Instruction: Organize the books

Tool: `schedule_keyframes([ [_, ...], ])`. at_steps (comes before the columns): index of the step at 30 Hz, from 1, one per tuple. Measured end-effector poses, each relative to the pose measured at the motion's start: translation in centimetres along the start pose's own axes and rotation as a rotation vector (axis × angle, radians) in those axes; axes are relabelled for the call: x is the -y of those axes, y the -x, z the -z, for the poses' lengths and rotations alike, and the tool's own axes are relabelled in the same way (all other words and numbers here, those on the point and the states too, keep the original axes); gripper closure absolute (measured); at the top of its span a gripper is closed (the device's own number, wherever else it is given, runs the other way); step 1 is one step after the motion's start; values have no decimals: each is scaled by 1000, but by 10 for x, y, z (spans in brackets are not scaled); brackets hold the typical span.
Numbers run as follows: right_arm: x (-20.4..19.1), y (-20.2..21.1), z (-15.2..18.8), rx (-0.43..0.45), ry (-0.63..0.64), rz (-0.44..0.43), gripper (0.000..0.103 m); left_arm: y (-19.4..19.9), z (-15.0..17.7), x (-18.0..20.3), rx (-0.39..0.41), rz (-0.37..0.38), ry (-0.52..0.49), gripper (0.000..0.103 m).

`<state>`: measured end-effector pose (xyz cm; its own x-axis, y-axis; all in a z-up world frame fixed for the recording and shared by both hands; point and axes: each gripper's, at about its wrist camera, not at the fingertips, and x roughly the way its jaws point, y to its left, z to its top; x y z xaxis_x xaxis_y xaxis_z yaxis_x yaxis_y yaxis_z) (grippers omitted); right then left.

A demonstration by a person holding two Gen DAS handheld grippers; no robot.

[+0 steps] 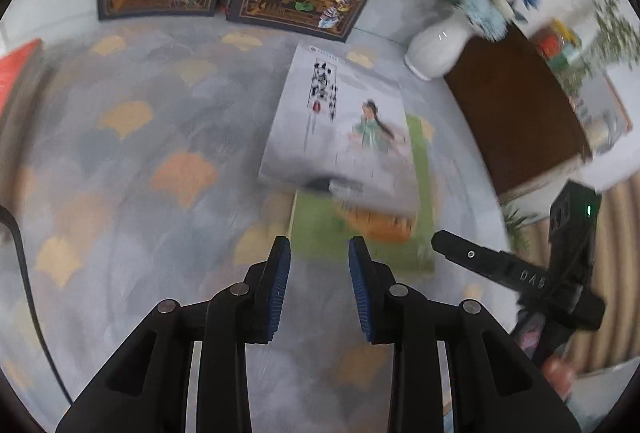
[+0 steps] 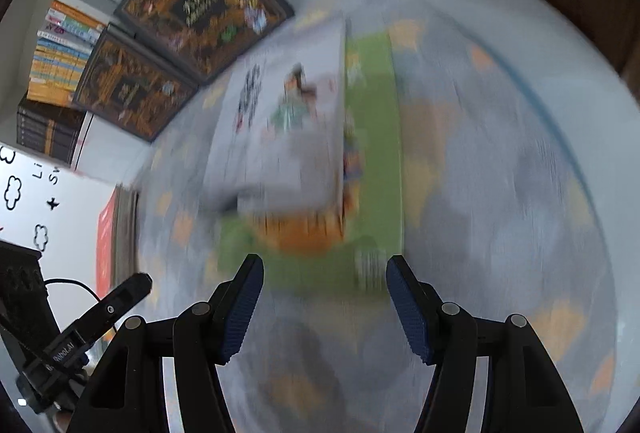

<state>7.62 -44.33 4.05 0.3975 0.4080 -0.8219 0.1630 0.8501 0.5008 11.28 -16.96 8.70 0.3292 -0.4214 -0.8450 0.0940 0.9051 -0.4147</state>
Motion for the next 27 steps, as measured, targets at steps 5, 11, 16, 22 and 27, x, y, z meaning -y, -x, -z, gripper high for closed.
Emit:
schedule_keyframes([
  [5, -13, -17, -37, 67, 28, 51, 41, -41, -43, -13, -9, -38, 51, 76],
  [11, -11, -43, -56, 60, 37, 106, 41, -86, -69, -25, -35, -64, 76, 76],
  [16, -23, -53, -68, 92, 91, 147, 41, -102, -76, -24, -41, -53, 79, 75],
  [22, -43, -66, -72, 76, 122, 156, 39, -99, -73, -19, -64, -27, 37, 74],
  [27, -51, -63, -53, 44, 128, 145, 38, -77, -39, -25, -84, -30, 38, 74],
])
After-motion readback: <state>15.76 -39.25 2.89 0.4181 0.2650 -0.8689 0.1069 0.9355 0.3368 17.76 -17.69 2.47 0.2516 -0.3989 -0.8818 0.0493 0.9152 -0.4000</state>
